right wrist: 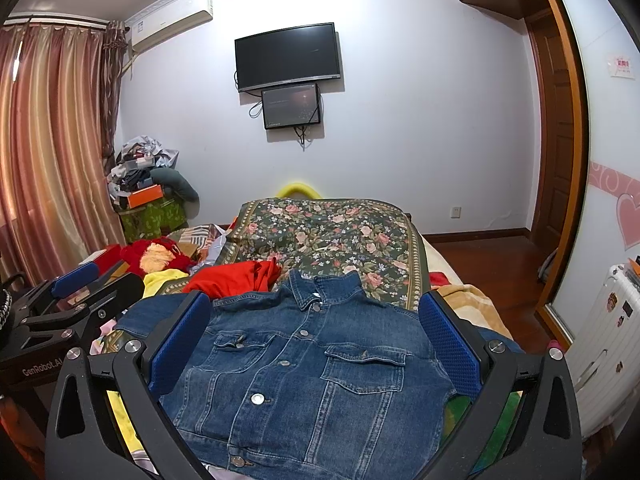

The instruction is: Fold large clothes

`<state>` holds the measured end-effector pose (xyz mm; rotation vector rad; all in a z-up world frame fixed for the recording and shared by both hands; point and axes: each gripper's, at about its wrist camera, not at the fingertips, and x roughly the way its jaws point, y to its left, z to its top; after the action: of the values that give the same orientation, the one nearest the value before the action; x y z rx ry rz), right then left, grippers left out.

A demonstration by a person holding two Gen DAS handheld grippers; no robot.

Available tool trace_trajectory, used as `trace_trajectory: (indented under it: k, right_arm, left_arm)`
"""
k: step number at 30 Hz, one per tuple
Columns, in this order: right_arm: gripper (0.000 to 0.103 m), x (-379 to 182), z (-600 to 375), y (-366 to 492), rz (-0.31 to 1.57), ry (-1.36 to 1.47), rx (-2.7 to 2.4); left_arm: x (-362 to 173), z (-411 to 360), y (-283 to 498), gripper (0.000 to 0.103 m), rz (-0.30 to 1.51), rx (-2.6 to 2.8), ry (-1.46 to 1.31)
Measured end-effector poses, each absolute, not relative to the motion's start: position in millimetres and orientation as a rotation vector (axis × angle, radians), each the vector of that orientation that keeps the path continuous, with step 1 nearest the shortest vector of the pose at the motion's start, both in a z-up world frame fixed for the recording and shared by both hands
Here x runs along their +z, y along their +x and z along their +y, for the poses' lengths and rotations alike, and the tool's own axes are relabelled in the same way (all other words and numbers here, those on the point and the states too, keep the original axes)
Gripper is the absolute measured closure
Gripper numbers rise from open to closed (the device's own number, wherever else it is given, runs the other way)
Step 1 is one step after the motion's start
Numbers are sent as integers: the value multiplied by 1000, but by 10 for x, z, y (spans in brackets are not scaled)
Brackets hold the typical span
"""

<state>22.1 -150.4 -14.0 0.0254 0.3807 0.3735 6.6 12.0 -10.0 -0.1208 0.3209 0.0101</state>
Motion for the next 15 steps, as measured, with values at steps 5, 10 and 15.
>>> trace_trajectory:
  k: [5, 10, 15]
  right_arm:
    - [0, -173, -1485, 206, 383, 26, 374]
    - [0, -153, -1503, 217, 383, 27, 374]
    - [0, -161, -1487, 228, 384, 28, 374]
  left_arm:
    - [-108, 123, 67, 0, 328, 11, -116]
    - [-111, 121, 63, 0, 332, 8, -113]
    - [-135, 105, 84, 0, 340, 9, -109]
